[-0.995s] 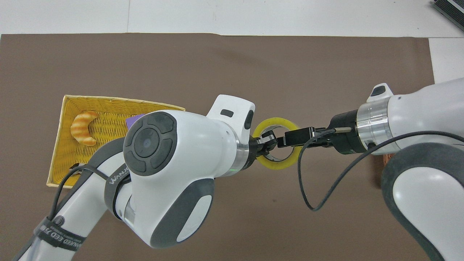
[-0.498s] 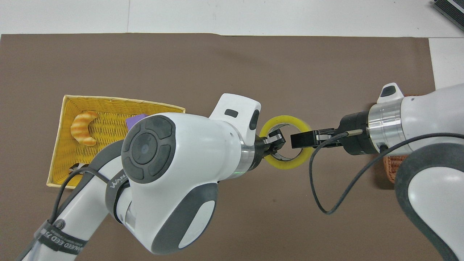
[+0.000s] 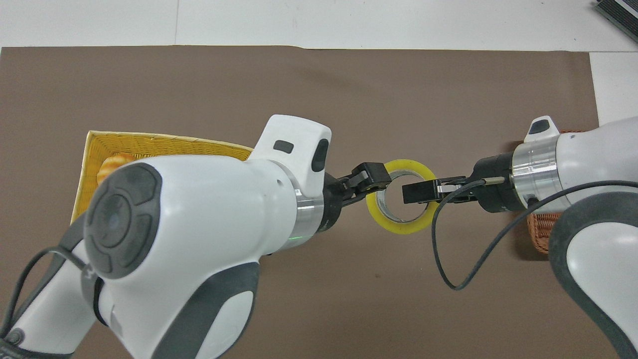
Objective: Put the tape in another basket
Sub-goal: 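Carry the tape with the right gripper into the wicker basket while the left gripper withdraws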
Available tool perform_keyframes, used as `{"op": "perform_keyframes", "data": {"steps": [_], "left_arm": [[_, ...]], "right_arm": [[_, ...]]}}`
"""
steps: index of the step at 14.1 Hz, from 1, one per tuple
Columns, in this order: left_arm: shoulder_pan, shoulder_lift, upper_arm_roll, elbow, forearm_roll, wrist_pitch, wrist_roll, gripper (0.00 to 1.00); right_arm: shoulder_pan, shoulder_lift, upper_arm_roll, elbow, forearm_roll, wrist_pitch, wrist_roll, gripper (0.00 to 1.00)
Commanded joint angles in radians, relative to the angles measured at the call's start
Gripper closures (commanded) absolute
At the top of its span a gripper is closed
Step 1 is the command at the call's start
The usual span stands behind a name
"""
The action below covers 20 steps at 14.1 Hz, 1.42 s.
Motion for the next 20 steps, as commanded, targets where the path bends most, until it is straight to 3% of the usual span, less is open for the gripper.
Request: {"op": "perform_keyframes", "data": {"steps": [1,4,10,14,17,20], "left_arm": [[0.086,-0.028,0.002,-0.018,-0.006,-0.094,0.092,0.00],[0.182,-0.029,0.003,-0.021,0.042,-0.173,0.242,0.00],[0.387,-0.020,0.003,-0.016,0.262,-0.259,0.609,0.00],[0.450,-0.020,0.005,-0.004,0.443,-0.343,0.756,0.00],[0.477,-0.016,0.009,0.045,0.456,-0.511,0.752,0.00],[0.473,-0.028,0.057,0.100,0.465,-0.581,0.816,0.00]], "right_arm": [[-0.039,-0.016,0.003,0.003,0.017,-0.021,-0.009,1.00],[-0.117,-0.015,-0.003,0.025,0.018,-0.087,-0.032,1.00],[-0.371,0.001,-0.009,0.054,0.035,-0.137,-0.170,1.00],[-0.506,0.103,-0.013,0.105,0.018,-0.114,-0.205,1.00],[-0.591,0.191,-0.026,0.103,0.015,-0.080,-0.308,1.00],[-0.614,0.249,-0.062,0.102,0.000,-0.054,-0.373,1.00]]}}
